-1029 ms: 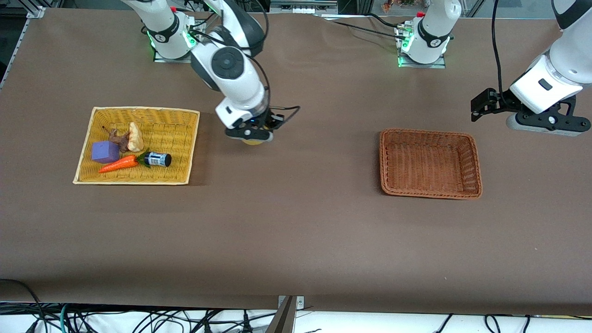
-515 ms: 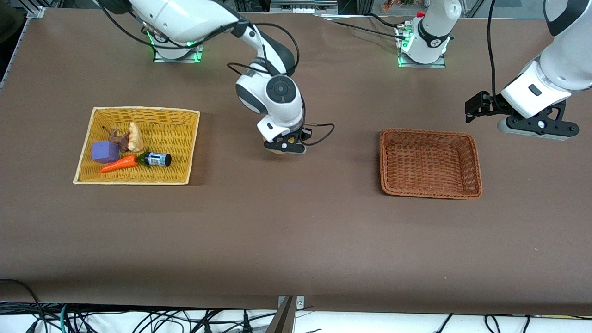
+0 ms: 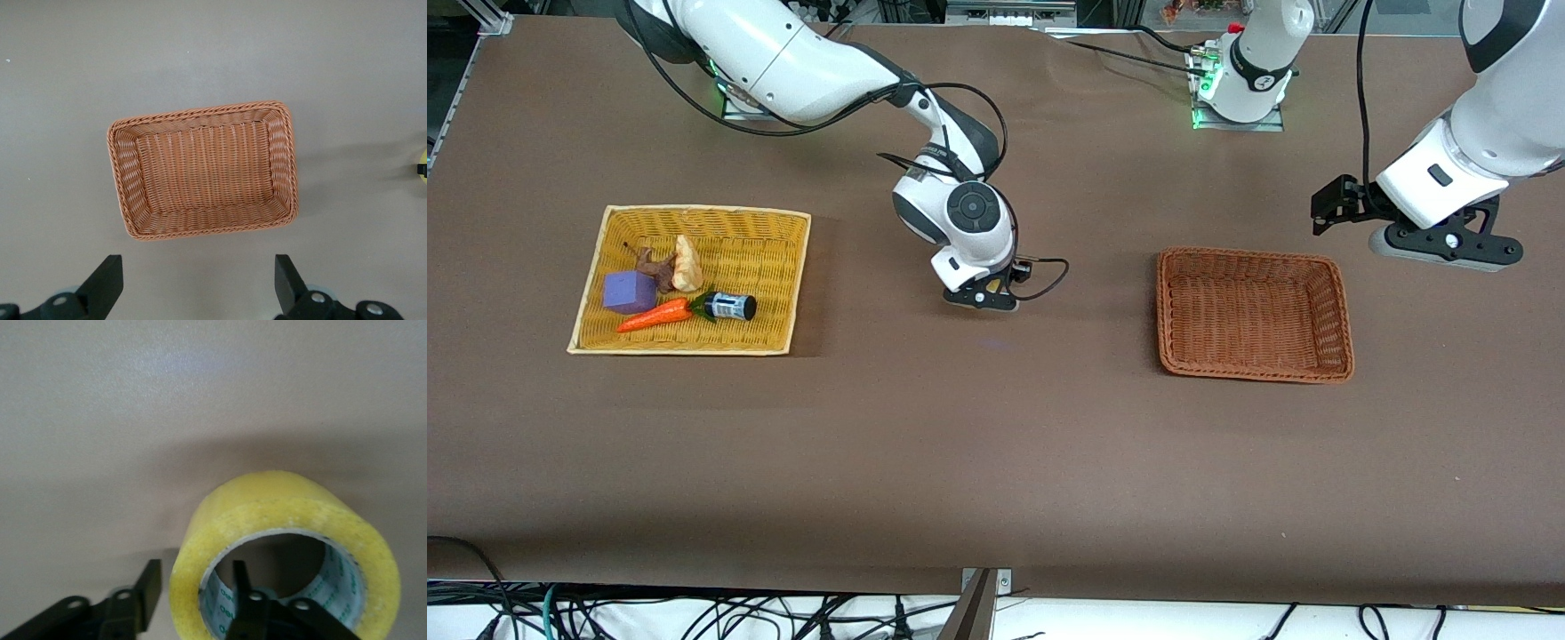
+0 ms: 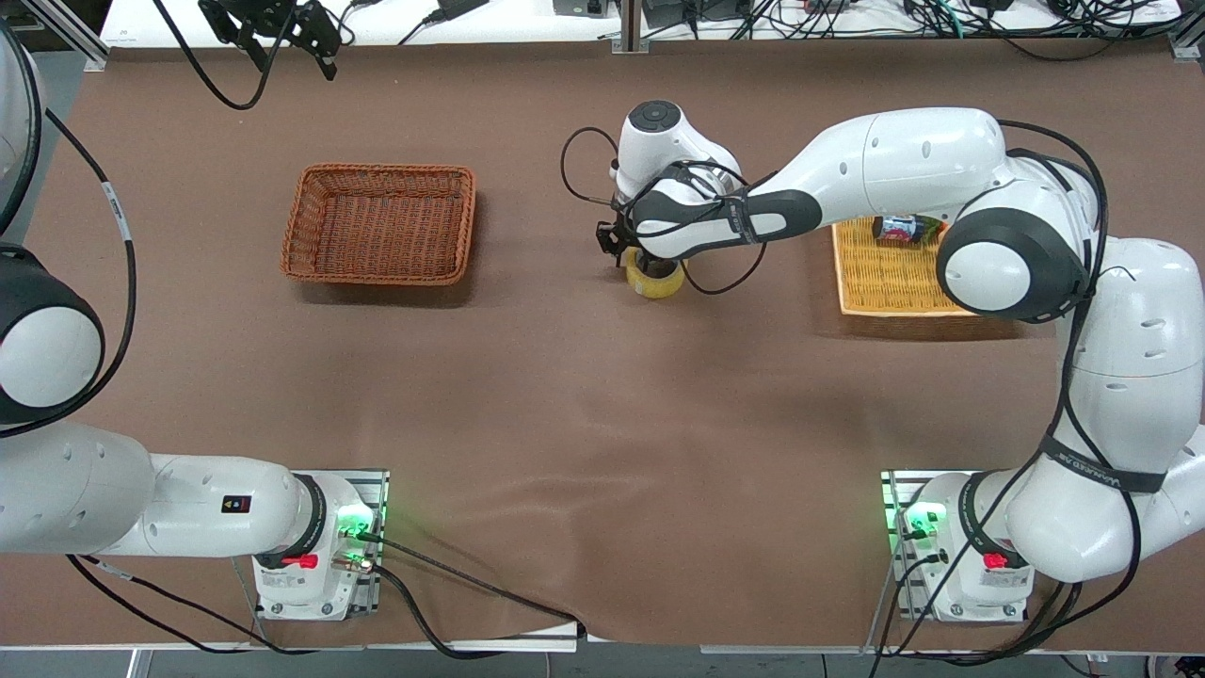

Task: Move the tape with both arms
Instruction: 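Set the tape down with the right gripper while the left gripper approaches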

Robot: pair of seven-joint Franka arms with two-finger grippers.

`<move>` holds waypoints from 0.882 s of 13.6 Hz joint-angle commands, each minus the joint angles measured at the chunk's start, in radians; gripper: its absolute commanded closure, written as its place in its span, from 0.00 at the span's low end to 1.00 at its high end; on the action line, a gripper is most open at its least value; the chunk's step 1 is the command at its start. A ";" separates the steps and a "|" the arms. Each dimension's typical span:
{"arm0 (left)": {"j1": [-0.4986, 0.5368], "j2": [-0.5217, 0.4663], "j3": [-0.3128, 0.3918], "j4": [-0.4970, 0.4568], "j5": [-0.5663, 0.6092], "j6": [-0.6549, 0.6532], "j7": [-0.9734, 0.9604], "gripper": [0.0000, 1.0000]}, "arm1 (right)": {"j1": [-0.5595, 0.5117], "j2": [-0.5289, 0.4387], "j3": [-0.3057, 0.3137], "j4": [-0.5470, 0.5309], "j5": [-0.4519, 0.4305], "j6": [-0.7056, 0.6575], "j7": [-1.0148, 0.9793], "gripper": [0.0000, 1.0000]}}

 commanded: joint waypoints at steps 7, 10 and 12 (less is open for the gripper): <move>-0.005 0.077 -0.101 0.023 -0.118 -0.014 0.009 0.00 | 0.009 -0.123 0.055 0.330 -0.143 -0.463 -0.133 0.00; -0.032 0.143 -0.143 0.023 -0.168 0.029 -0.037 0.00 | -0.110 -0.219 0.049 0.355 -0.102 -0.562 -0.417 0.00; -0.086 0.191 -0.177 0.023 -0.166 0.114 -0.174 0.00 | -0.231 -0.274 0.044 0.354 -0.033 -0.626 -0.549 0.00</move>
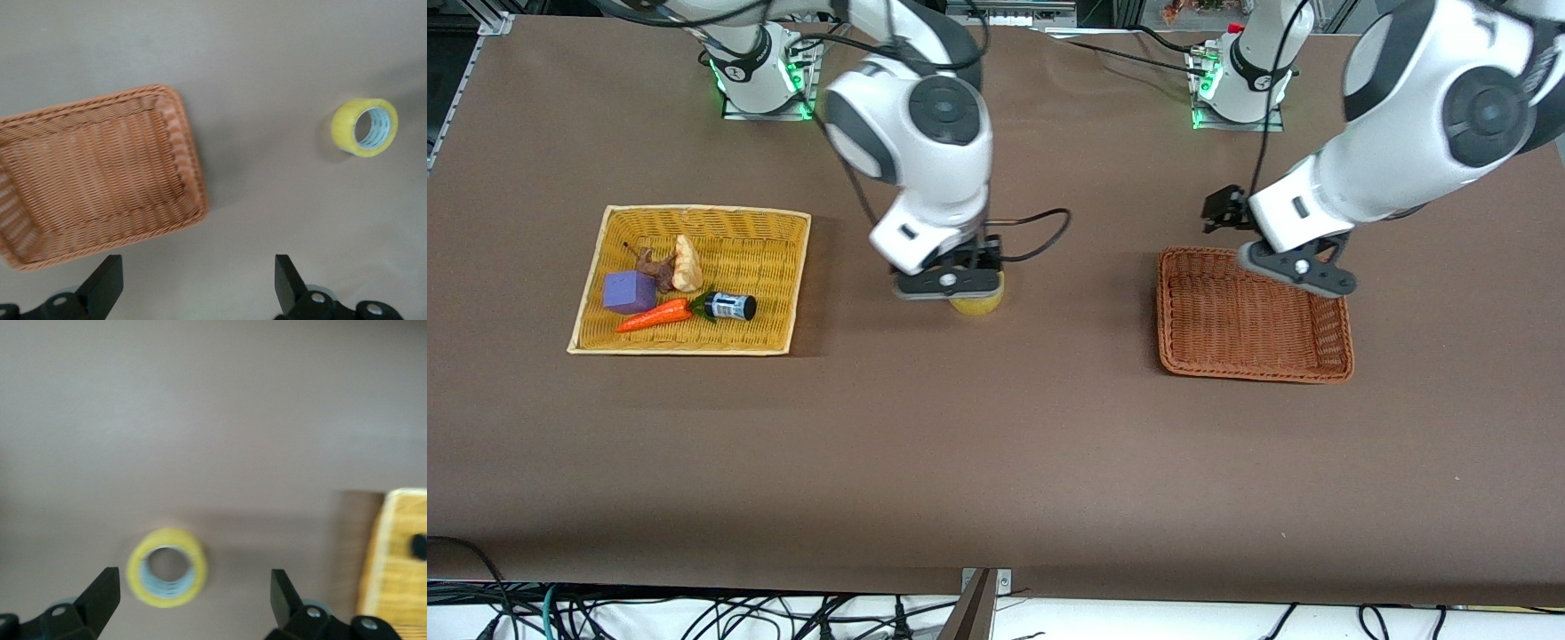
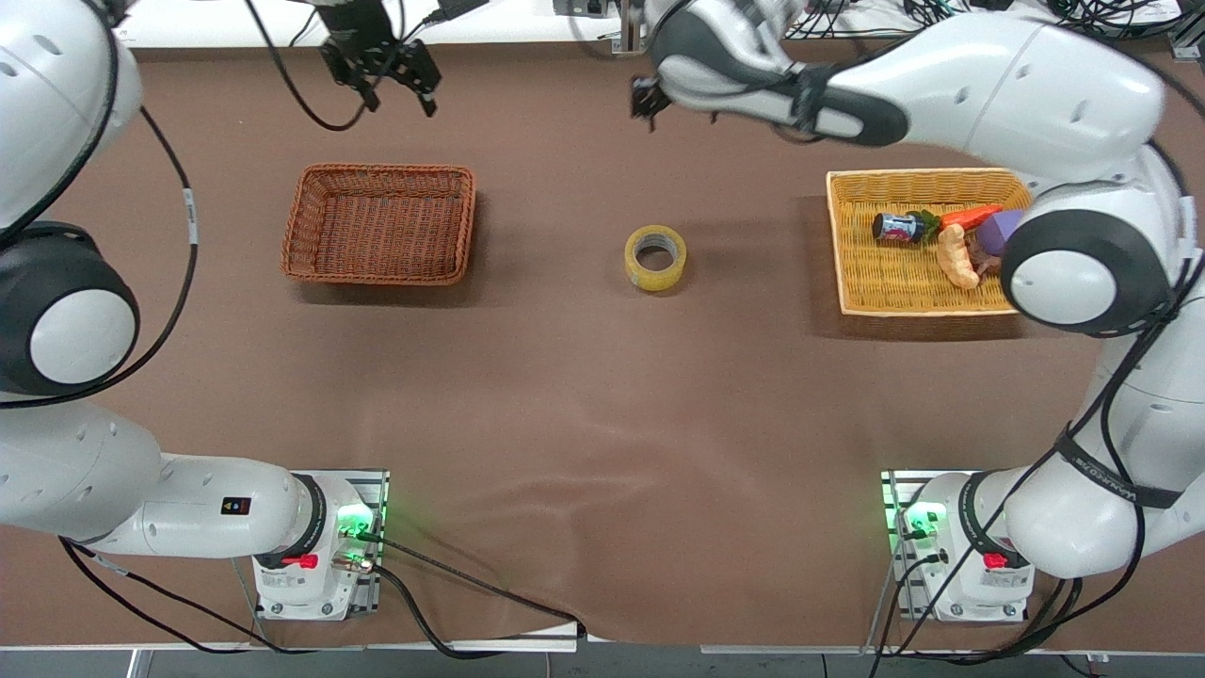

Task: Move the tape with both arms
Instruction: 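Set the tape down with the right gripper while the left gripper approaches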

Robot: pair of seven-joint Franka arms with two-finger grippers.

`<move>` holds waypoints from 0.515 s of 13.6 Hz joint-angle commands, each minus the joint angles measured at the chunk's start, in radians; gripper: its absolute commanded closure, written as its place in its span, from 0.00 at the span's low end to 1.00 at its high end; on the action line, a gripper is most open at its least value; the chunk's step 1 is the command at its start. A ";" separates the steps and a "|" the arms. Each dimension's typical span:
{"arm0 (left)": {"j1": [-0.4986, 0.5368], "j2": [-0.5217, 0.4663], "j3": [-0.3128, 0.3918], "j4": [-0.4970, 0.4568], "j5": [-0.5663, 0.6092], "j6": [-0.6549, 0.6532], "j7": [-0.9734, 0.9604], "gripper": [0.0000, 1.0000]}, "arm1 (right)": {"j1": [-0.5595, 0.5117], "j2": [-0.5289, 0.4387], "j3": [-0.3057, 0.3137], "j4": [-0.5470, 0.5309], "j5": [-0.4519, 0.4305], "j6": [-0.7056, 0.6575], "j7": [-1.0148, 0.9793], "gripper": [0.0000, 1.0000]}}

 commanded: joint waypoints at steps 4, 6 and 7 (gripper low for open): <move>-0.254 0.204 -0.027 0.024 -0.001 0.285 -0.349 0.00 | -0.350 -0.077 0.011 -0.010 0.111 -0.108 -0.309 0.00; -0.343 0.274 -0.024 0.016 0.029 0.372 -0.449 0.00 | -0.372 -0.149 -0.112 -0.044 0.172 -0.105 -0.376 0.00; -0.377 0.313 -0.026 0.019 0.080 0.397 -0.464 0.00 | -0.372 -0.215 -0.217 -0.114 0.260 -0.081 -0.457 0.00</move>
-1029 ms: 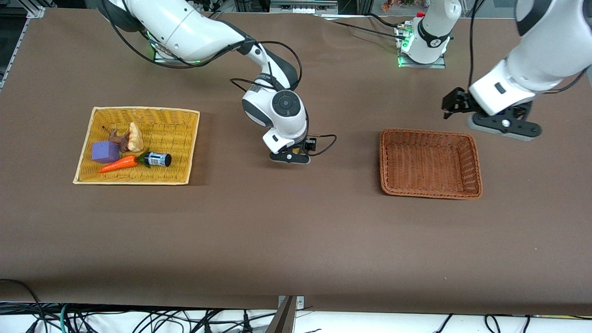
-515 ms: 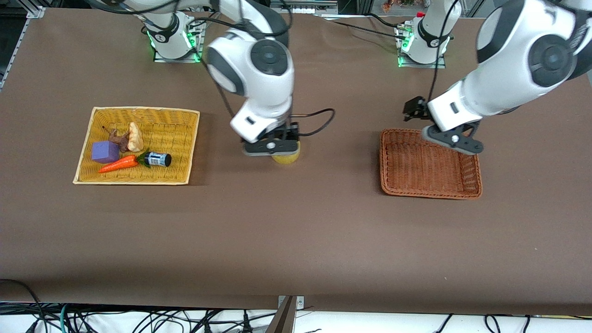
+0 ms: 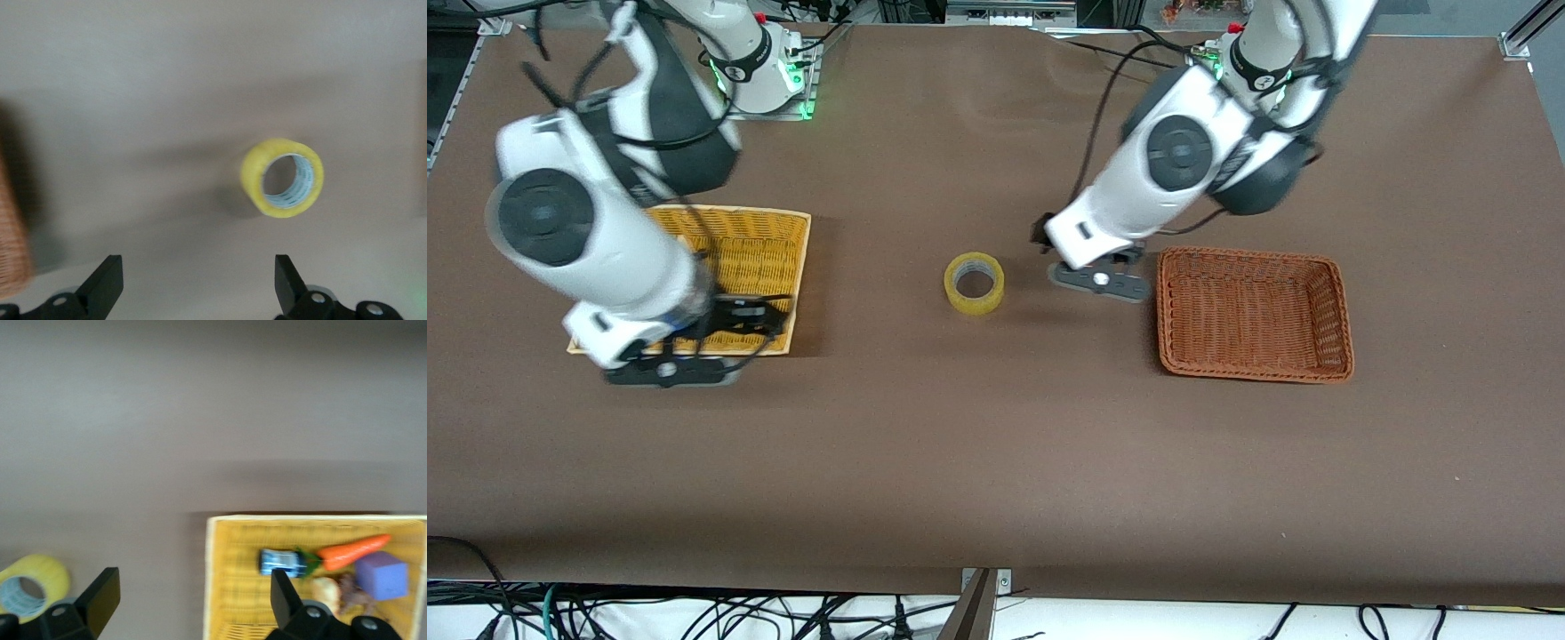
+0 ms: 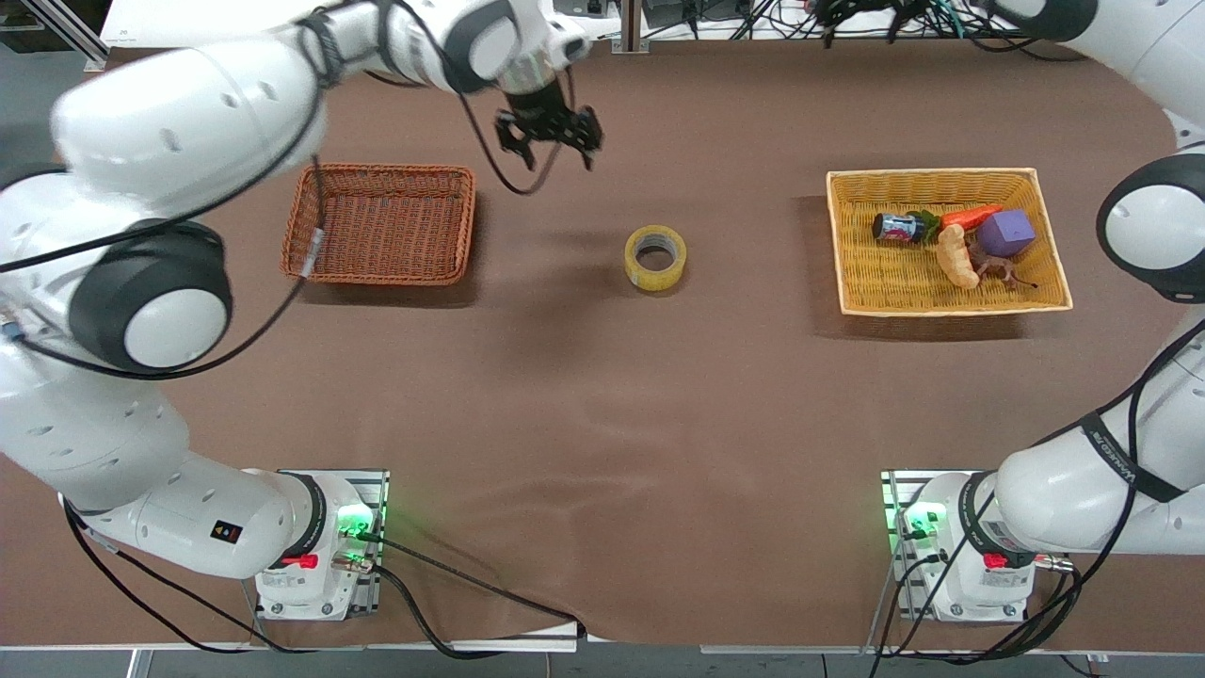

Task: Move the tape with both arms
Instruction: 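Grasp the tape with the left gripper while the right gripper withdraws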

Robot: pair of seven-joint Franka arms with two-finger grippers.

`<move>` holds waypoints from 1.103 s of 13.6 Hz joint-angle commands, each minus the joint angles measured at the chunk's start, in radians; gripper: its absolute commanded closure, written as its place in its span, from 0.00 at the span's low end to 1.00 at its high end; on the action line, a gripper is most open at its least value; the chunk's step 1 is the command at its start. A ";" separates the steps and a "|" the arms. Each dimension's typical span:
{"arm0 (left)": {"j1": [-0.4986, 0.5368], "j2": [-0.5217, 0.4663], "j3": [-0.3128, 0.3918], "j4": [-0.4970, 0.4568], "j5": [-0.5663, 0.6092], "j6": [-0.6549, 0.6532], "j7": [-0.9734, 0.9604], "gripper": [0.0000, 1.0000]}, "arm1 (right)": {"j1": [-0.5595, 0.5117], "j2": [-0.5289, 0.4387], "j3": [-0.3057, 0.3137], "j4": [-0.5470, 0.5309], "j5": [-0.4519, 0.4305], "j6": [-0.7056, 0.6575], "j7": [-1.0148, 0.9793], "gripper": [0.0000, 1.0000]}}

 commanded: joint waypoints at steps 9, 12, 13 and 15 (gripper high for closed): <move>-0.166 0.315 0.015 0.032 0.250 0.312 -0.200 0.08 | 0.006 -0.550 -0.373 -0.504 0.234 0.144 -0.260 0.00; -0.167 0.368 0.015 0.055 0.251 0.394 -0.204 0.17 | 0.012 -0.553 -0.415 -0.500 0.234 0.098 -0.296 0.00; -0.167 0.374 0.016 0.055 0.254 0.402 -0.198 0.35 | 0.024 -0.554 -0.419 -0.498 0.232 0.094 -0.301 0.00; -0.167 0.372 0.016 0.055 0.256 0.402 -0.193 0.82 | 0.033 -0.554 -0.435 -0.498 0.231 0.093 -0.303 0.00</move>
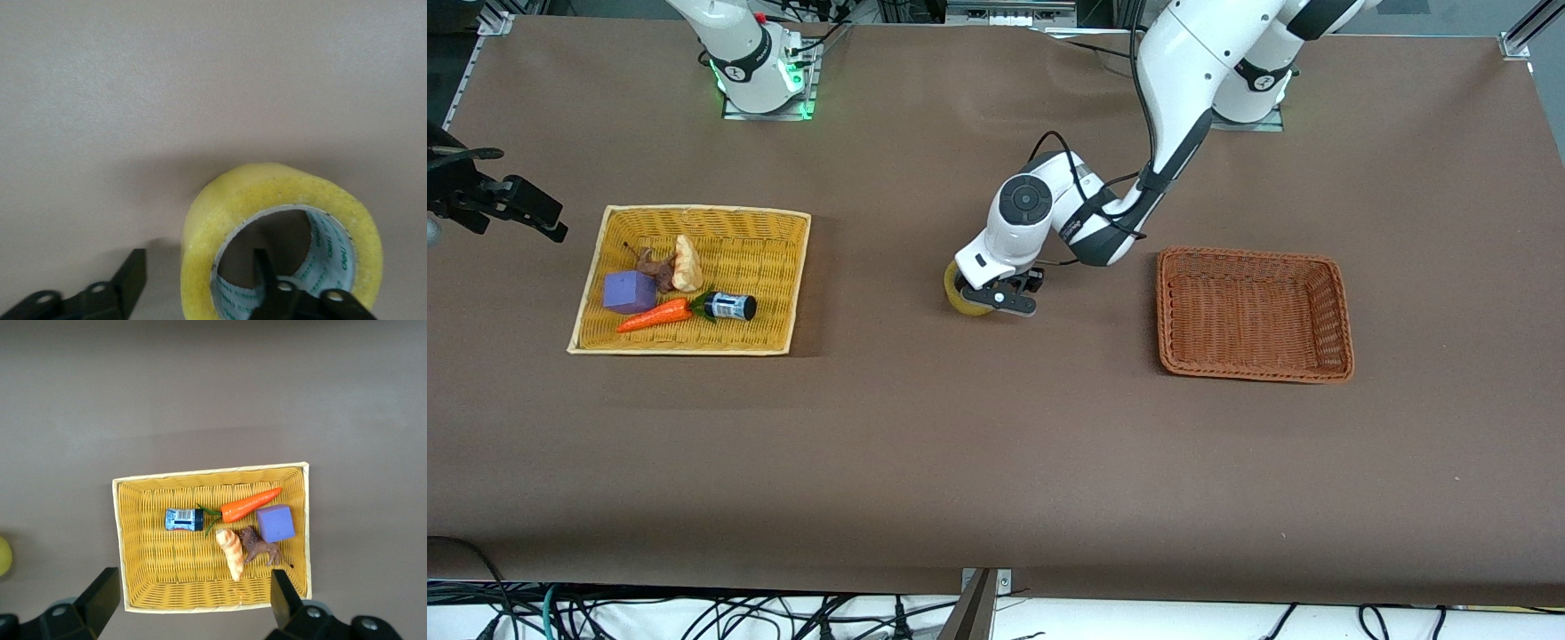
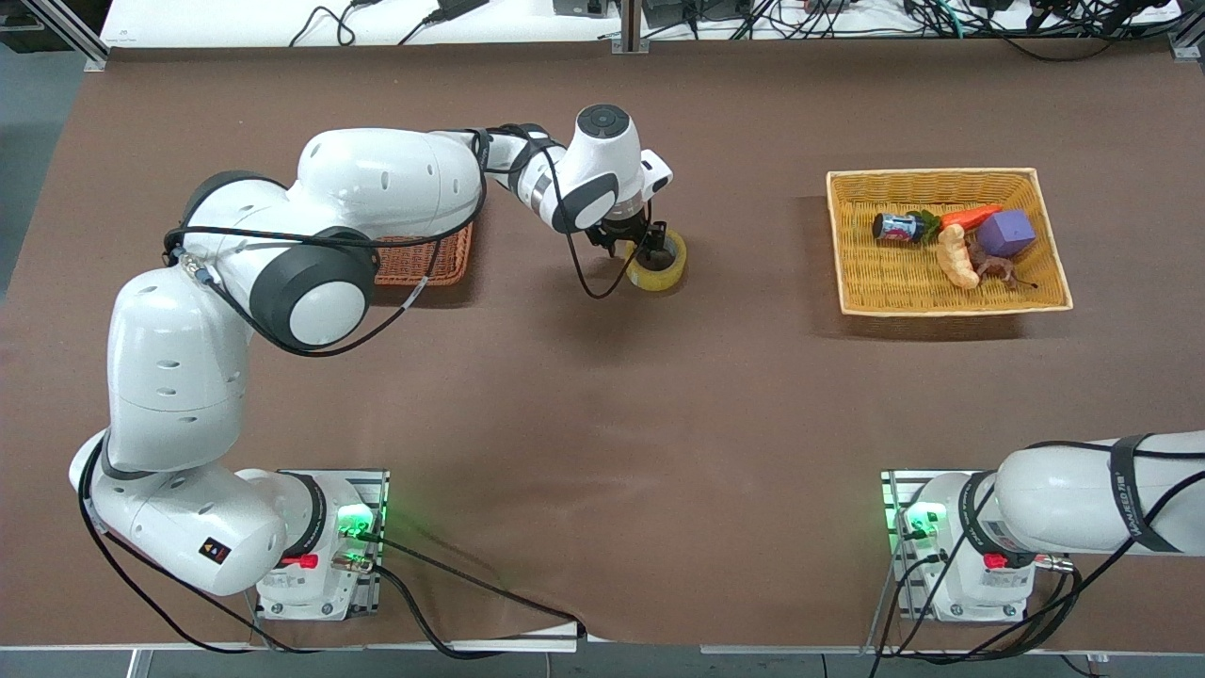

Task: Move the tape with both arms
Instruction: 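Grasp the tape with the left gripper while the right gripper withdraws, then carry the tape with the left gripper over the brown basket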

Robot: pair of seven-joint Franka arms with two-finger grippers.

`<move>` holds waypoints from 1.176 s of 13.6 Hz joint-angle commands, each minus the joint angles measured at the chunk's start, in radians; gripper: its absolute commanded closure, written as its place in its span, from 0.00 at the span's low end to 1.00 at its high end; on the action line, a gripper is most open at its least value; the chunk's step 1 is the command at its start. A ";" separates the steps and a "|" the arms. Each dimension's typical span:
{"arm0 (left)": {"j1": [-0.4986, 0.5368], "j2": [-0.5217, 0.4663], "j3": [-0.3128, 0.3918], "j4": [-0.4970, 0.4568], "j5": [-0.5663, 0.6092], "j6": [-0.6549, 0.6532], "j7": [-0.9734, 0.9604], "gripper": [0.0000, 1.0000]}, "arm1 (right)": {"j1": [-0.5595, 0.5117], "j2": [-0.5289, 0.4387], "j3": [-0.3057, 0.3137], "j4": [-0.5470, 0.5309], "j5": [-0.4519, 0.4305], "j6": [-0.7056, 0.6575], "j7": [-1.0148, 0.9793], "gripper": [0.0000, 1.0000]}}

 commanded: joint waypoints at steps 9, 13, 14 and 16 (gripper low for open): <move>0.132 -0.171 -0.008 0.037 0.128 -0.309 0.040 1.00 | 0.026 0.035 -0.025 0.026 0.019 -0.041 -0.012 0.00; 0.306 -0.269 -0.009 0.036 0.108 -0.510 0.403 1.00 | 0.027 0.048 -0.022 0.039 0.019 -0.041 -0.009 0.00; 0.353 -0.282 -0.009 0.032 0.108 -0.558 0.475 1.00 | 0.029 0.052 -0.016 0.046 0.018 -0.041 -0.006 0.00; 0.439 -0.293 -0.008 0.020 0.110 -0.625 0.609 1.00 | 0.029 0.053 -0.016 0.046 0.019 -0.043 -0.008 0.00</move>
